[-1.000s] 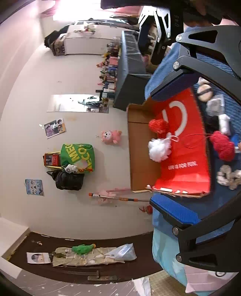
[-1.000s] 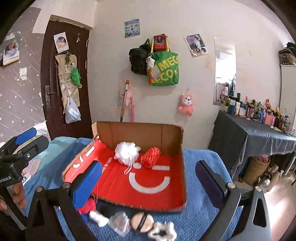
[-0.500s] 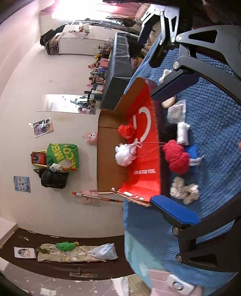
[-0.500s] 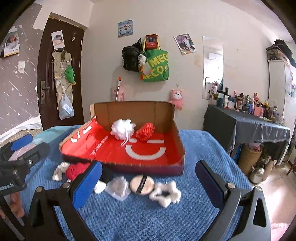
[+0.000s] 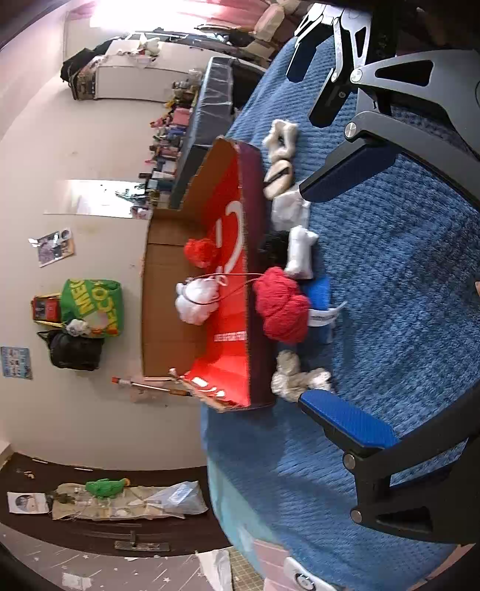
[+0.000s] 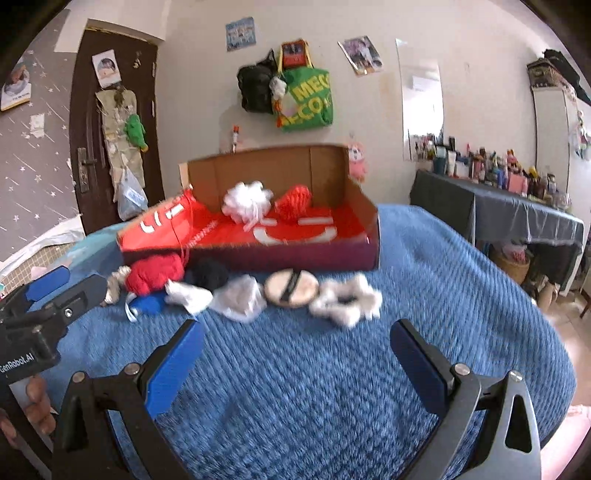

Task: Organize soft objects
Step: 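Withdraw both tools from the box back over the blanket, then grasp the cream crocheted scrunchie with the left tool while the right tool grasps the white fluffy scrunchie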

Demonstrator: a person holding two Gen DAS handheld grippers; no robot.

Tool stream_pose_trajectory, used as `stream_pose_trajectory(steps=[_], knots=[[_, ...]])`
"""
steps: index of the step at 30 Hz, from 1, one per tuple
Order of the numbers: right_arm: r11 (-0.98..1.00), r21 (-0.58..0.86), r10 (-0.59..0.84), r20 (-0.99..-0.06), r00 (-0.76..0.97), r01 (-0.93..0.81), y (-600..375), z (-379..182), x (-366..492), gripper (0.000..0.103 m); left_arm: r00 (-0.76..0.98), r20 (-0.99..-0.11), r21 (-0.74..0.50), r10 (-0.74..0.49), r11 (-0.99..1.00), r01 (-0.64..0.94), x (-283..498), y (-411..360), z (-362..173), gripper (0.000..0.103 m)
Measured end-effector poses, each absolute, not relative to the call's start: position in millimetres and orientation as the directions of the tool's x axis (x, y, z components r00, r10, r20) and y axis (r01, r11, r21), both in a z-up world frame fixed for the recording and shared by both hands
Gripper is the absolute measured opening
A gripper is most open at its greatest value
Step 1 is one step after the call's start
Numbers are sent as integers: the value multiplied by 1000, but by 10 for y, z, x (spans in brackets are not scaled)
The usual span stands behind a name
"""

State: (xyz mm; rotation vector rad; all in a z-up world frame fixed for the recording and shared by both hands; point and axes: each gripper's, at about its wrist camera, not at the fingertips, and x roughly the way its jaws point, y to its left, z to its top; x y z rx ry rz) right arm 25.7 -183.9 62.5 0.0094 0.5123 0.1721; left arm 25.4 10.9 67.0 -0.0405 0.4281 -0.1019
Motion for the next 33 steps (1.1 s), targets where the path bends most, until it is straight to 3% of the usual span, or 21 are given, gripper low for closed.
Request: stream_pose_trajectory(steps=[23, 33], knots=[[989, 70, 145, -637, 757, -131, -1991, 492, 710, 103, 840, -541, -25, -42, 999, 34, 690, 578, 708, 103], [983, 101, 178, -745, 642, -156, -2188, 473, 1107, 103, 773, -627, -60, -100, 995, 80, 1075, 917, 694, 103]])
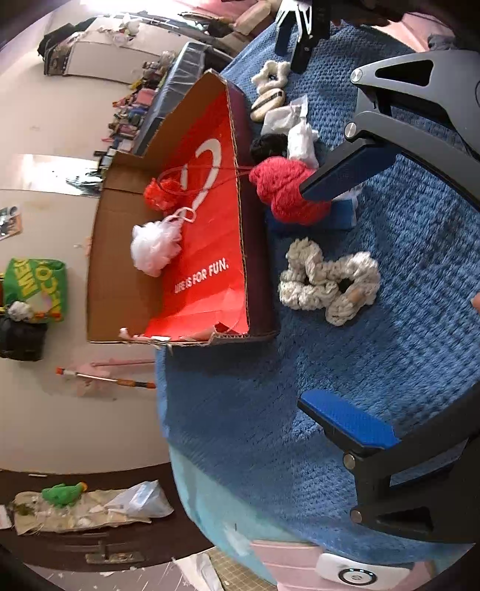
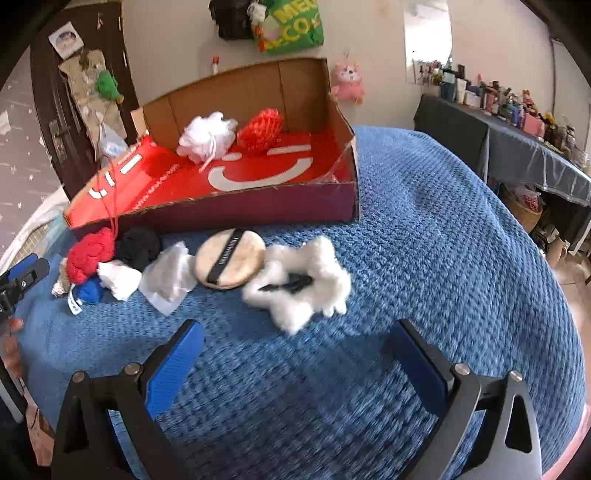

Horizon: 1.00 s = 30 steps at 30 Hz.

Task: Organize soft objects
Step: 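Grasp the cream crocheted scrunchie with the left tool while the right tool grasps the white fluffy scrunchie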

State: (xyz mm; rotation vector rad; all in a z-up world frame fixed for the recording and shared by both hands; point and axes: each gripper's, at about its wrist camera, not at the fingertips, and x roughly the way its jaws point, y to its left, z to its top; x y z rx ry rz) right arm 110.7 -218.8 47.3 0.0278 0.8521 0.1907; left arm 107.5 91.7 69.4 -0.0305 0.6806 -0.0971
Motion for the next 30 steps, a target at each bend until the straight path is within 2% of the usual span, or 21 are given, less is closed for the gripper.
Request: stream_pose_trajectory(steps=[6, 11, 18, 19, 21, 23, 24, 25, 26, 27, 28, 30], knots=[[975, 45, 172, -774, 609, -218, -2168, 512, 1257, 101, 715, -687, -52, -132, 990, 132, 1254, 929, 633, 103], [969, 33, 178, -784, 595, -246, -2162, 499, 1297, 100, 694, -711, -25, -110, 991, 132, 1311, 941, 563, 103], [966, 58, 200, -781, 592, -250, -2195, 472, 1356, 89, 664, -742, -16, -87, 994, 112, 1439, 988, 436, 102], [966, 64, 206, -779, 592, -252, -2198, 473, 1363, 85, 654, -750, -24, -98, 992, 121, 1471, 984, 416, 98], [967, 65, 204, -778, 595, -247, -2203, 472, 1375, 79, 641, -760, -33, -112, 990, 134, 1509, 972, 395, 83], [966, 71, 212, -773, 598, -250, -2205, 479, 1380, 74, 629, -763, -63, -149, 985, 158, 1516, 963, 385, 63], [965, 72, 215, -771, 600, -253, -2205, 483, 1379, 69, 627, -762, -70, -161, 983, 167, 1513, 958, 383, 59], [965, 73, 217, -766, 605, -253, -2207, 488, 1373, 59, 634, -758, -63, -156, 984, 167, 1500, 951, 390, 49], [965, 76, 220, -761, 610, -252, -2208, 493, 1364, 55, 640, -752, -66, -159, 984, 167, 1483, 953, 402, 42], [964, 79, 223, -757, 615, -252, -2216, 501, 1349, 51, 643, -746, -78, -172, 982, 172, 1465, 962, 409, 39], [963, 87, 231, -751, 618, -255, -2227, 510, 1332, 45, 648, -740, -88, -178, 982, 169, 1445, 980, 419, 31], [963, 102, 243, -736, 632, -251, -2256, 537, 1287, 43, 647, -733, -132, -209, 977, 166, 1400, 1030, 446, 31]])
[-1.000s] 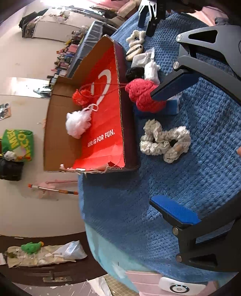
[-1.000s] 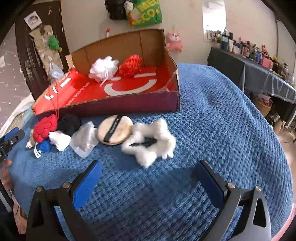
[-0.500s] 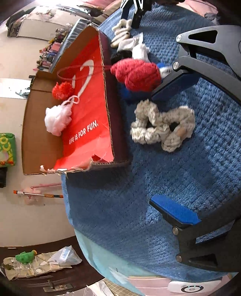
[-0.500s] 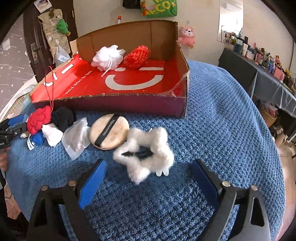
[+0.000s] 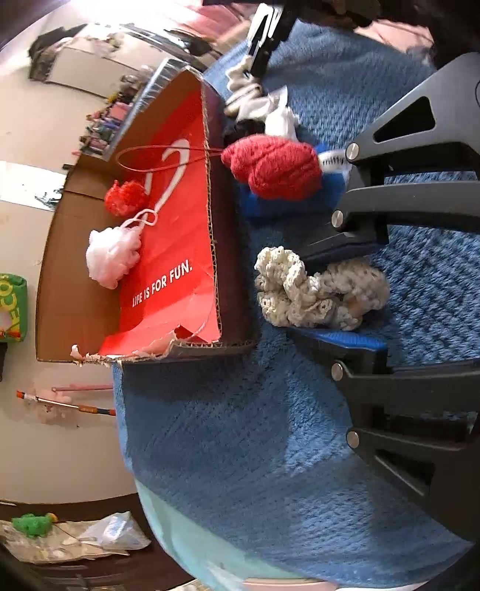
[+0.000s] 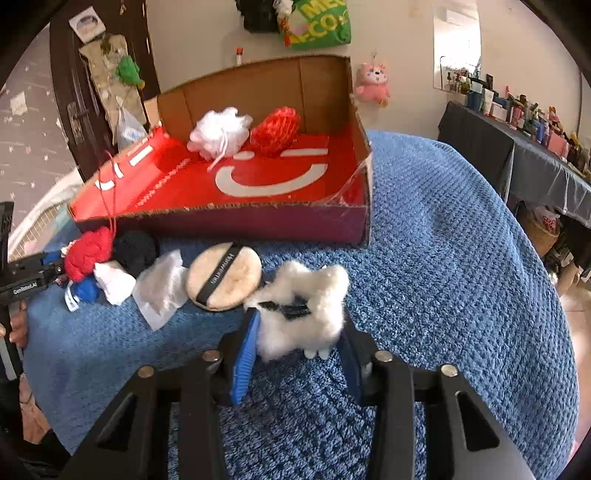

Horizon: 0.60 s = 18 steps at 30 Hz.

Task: Organize soft objects
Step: 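Grasp the cream crocheted scrunchie with the left tool while the right tool grasps the white fluffy scrunchie, then carry the cream scrunchie with the left tool into the box while the right tool carries the fluffy scrunchie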

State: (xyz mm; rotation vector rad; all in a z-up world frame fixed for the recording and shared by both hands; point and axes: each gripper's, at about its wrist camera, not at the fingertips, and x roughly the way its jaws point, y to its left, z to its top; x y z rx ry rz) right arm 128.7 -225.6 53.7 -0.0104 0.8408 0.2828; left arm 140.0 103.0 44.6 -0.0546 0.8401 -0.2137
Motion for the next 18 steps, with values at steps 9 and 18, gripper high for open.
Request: stream_pose_trajectory(steps=[9, 18], knots=[[956, 140, 282, -687, 670, -259, -2266, 711, 1112, 42, 681, -694, -136, -235, 971, 197, 1187, 954, 638, 31], [943, 164, 323, -664, 674, -291, -2175, 784, 978, 42, 701, -668, -126, -252, 966, 227, 1075, 857, 756, 31]])
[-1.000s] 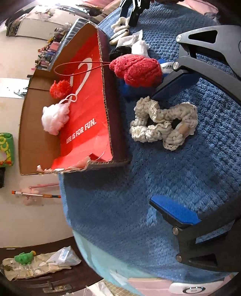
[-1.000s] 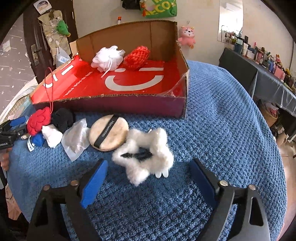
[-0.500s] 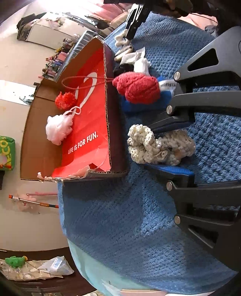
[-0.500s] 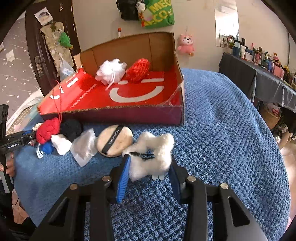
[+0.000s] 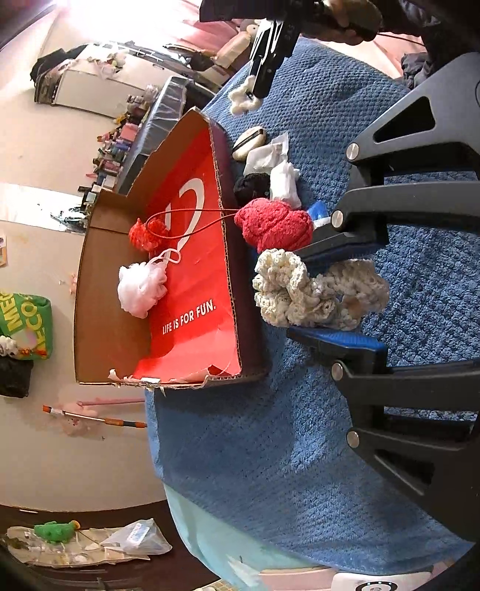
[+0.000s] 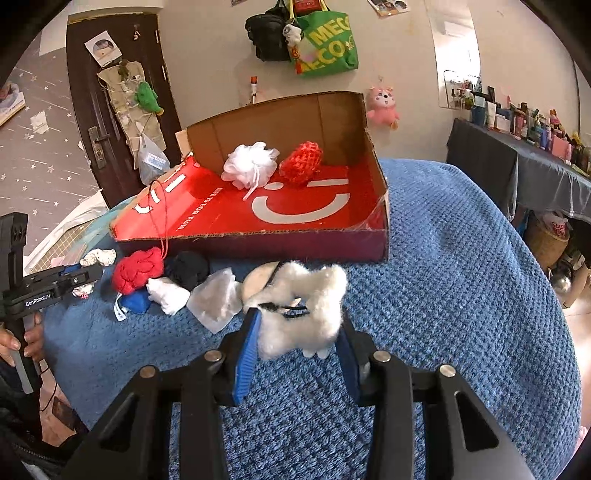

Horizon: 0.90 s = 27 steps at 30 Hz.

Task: Organize soft objects
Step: 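Carry the cream scrunchie with the left tool into the box while the right tool carries the fluffy scrunchie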

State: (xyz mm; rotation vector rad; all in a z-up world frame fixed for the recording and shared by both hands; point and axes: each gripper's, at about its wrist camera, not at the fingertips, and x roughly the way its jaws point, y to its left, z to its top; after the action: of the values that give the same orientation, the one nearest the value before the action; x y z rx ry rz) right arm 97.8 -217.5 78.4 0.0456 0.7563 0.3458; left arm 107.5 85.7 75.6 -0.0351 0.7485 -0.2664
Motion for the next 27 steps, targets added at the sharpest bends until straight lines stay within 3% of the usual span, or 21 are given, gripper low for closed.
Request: stream_pose_trajectory(steps=[16, 27], knots=[[934, 172, 347, -649, 677, -314, -2121, 893, 971, 42, 724, -637, -120, -263, 962, 245, 1069, 815, 962, 31], [910, 168, 397, -620, 677, -380, -1876, 1318, 1620, 42, 725, -604, -93, -331, 933, 348, 1874, 561, 1478, 31]])
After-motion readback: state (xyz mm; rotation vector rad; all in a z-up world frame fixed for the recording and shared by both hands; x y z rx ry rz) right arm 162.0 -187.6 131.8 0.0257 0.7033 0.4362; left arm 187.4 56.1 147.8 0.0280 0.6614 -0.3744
